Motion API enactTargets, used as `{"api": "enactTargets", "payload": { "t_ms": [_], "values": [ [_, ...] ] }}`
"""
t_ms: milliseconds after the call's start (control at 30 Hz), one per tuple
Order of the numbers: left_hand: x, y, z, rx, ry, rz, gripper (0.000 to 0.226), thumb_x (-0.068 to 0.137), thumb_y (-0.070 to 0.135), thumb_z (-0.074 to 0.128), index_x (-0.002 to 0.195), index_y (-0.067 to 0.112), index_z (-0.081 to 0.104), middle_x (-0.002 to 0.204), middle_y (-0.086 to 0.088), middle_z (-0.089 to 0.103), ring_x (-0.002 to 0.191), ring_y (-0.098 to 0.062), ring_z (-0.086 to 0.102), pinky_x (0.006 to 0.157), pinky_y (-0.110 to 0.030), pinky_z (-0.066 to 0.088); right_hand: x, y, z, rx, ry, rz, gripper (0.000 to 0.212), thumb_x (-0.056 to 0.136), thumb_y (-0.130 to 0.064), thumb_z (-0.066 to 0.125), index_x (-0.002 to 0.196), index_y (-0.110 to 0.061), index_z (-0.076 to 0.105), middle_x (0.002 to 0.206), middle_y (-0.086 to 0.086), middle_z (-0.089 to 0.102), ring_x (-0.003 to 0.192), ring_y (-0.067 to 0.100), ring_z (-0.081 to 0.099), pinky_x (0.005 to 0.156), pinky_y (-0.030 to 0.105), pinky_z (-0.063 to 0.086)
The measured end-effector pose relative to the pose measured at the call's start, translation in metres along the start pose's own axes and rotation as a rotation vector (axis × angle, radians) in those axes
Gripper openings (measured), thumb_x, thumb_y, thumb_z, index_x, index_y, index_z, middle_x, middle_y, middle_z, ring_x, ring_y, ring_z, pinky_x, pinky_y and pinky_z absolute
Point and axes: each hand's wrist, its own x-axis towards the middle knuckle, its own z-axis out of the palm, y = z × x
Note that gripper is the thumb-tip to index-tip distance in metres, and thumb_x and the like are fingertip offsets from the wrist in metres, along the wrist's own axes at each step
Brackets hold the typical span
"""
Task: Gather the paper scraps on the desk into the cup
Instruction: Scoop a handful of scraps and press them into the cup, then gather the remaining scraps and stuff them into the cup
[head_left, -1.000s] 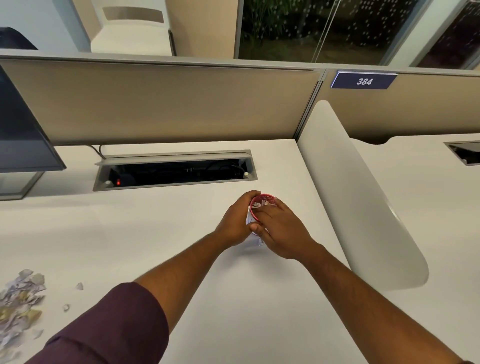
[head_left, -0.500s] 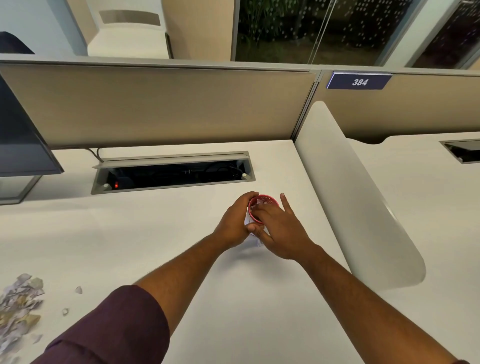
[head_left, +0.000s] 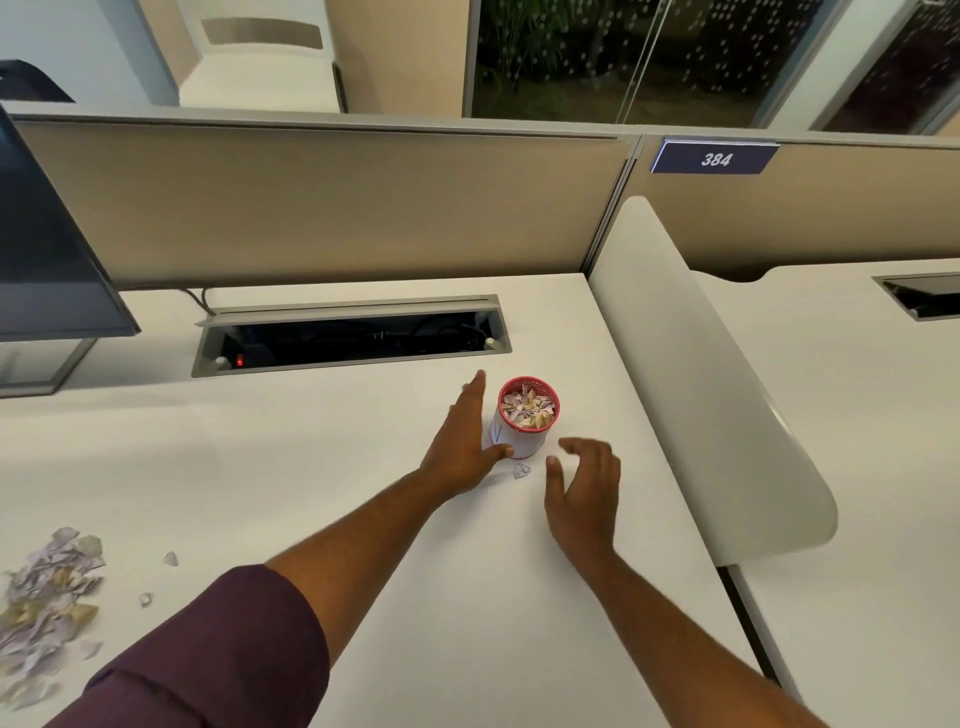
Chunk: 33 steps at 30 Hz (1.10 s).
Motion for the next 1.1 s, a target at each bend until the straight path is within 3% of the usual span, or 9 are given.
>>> {"api": "enactTargets", "payload": {
  "t_ms": [167, 267, 367, 467, 533, 633, 733, 933, 1100],
  "values": [
    [-0.045, -0.039, -0.007, 0.133, 0.072, -0.059, 0.092, 0.097, 0.038, 0.060, 0.159, 0.020, -0.005, 0.168, 0.002, -0.004, 0.155, -0.017, -0.004, 0.121, -0.032, 0.000, -0.043, -0.002, 0.019, -0.006, -0.301, -0.026, 0.041, 0.092, -0.015, 0.070, 0.131, -0.013, 0.062, 0.138, 0.004, 0.060, 0.134, 0.024, 0.051, 0.114, 0.039, 0.042],
    [-0.079, -0.064, -0.017, 0.175, 0.121, -0.078, 0.087, 0.099, 0.037, 0.056, 0.160, 0.019, -0.004, 0.168, 0.003, -0.003, 0.155, -0.015, -0.005, 0.119, -0.029, -0.004, -0.062, -0.017, 0.033, -0.037, -0.407, -0.025, 0.061, 0.101, -0.031, 0.058, 0.156, -0.013, 0.039, 0.165, 0.003, 0.033, 0.156, 0.020, 0.024, 0.129, 0.036, 0.018],
    [-0.114, -0.085, -0.029, 0.181, 0.181, -0.072, 0.083, 0.100, 0.033, 0.055, 0.160, 0.019, -0.002, 0.166, 0.008, -0.005, 0.152, -0.008, -0.009, 0.120, -0.027, -0.006, -0.083, -0.036, 0.047, -0.074, -0.485, -0.145, 0.068, 0.105, -0.039, 0.047, 0.163, -0.015, 0.020, 0.171, -0.005, 0.011, 0.160, 0.013, 0.005, 0.128, 0.028, -0.005],
    [-0.145, -0.099, -0.042, 0.187, 0.217, -0.053, 0.081, 0.101, 0.030, 0.054, 0.160, 0.019, -0.001, 0.164, 0.014, -0.005, 0.150, -0.003, -0.014, 0.120, -0.024, -0.008, -0.106, -0.056, 0.063, -0.097, -0.634, -0.324, 0.071, 0.106, -0.049, 0.039, 0.164, -0.015, 0.017, 0.171, -0.006, 0.004, 0.159, 0.009, -0.005, 0.130, 0.033, -0.005],
    [-0.169, -0.109, -0.053, 0.222, 0.238, -0.050, 0.081, 0.101, 0.031, 0.054, 0.160, 0.019, 0.000, 0.163, 0.015, -0.004, 0.150, -0.004, -0.014, 0.121, -0.025, -0.008, -0.120, -0.070, 0.072, -0.002, -0.743, -0.378, 0.069, 0.105, -0.052, 0.041, 0.163, -0.019, 0.023, 0.172, -0.007, 0.013, 0.159, 0.006, 0.002, 0.130, 0.038, 0.003],
    [-0.202, -0.129, -0.078, 0.286, 0.266, -0.084, 0.080, 0.100, 0.034, 0.055, 0.160, 0.018, 0.003, 0.163, 0.013, -0.002, 0.153, -0.009, -0.009, 0.121, -0.027, -0.007, -0.121, -0.083, 0.074, 0.235, -0.555, -0.176, 0.055, 0.102, -0.039, 0.059, 0.151, -0.018, 0.046, 0.160, -0.003, 0.040, 0.152, 0.011, 0.030, 0.126, 0.040, 0.024],
    [-0.239, -0.156, -0.114, 0.325, 0.321, -0.125, 0.079, 0.100, 0.031, 0.055, 0.160, 0.016, 0.005, 0.166, 0.007, 0.003, 0.153, -0.012, -0.009, 0.122, -0.028, -0.007, -0.106, -0.087, 0.077, 0.072, -0.270, -0.036, 0.054, 0.099, -0.031, 0.064, 0.146, -0.008, 0.050, 0.157, 0.011, 0.043, 0.151, 0.028, 0.033, 0.125, 0.046, 0.026],
    [-0.307, -0.212, -0.183, 0.389, 0.442, -0.291, 0.076, 0.098, 0.036, 0.057, 0.158, 0.012, 0.017, 0.166, -0.002, 0.018, 0.155, -0.021, 0.008, 0.125, -0.041, 0.011, -0.091, -0.101, 0.101, -0.175, -0.452, -0.093, 0.074, 0.103, -0.047, 0.050, 0.160, -0.007, 0.025, 0.170, 0.008, 0.022, 0.159, 0.025, 0.012, 0.130, 0.044, 0.008],
    [-0.341, -0.250, -0.223, 0.398, 0.481, -0.359, 0.074, 0.099, 0.036, 0.055, 0.158, 0.009, 0.018, 0.165, -0.005, 0.021, 0.155, -0.023, 0.007, 0.126, -0.042, 0.008, -0.142, -0.151, 0.139, -0.188, -0.551, -0.312, 0.078, 0.102, -0.058, 0.042, 0.162, -0.011, 0.023, 0.172, 0.002, 0.015, 0.160, 0.017, 0.007, 0.130, 0.038, 0.004]
  ]
}}
